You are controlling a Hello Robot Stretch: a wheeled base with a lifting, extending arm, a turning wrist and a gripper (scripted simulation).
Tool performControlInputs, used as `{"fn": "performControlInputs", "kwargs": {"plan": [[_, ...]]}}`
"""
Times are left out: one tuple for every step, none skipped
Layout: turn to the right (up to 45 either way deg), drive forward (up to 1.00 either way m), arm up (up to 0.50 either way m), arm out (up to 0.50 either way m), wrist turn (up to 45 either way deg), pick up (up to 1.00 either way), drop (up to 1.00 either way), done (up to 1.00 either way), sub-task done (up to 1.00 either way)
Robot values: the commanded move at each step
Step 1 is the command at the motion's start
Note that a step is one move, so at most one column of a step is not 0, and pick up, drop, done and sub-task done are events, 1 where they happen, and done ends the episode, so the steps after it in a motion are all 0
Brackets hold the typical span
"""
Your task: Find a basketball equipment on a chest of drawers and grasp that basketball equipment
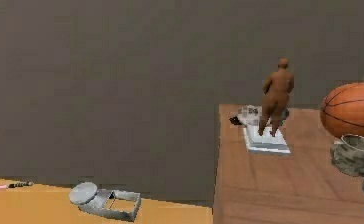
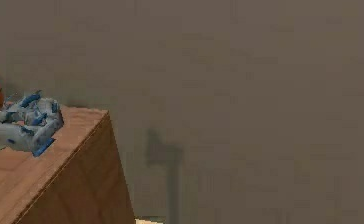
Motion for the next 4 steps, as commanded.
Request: {"fn": "performControlInputs", "kwargs": {"plan": [[45.0, 0.0, 0.0, 0.0, 0.0, 0.0, 0.0, 0.0, 0.0], [33.0, 0.0, 0.0, 0.0, 0.0, 0.0, 0.0, 0.0, 0.0], [0.0, 0.4, 0.0, 0.0, 0.0, 0.0, 0.0, 0.0, 0.0], [-45.0, 0.0, 0.0, 0.0, 0.0, 0.0, 0.0, 0.0, 0.0]]}}
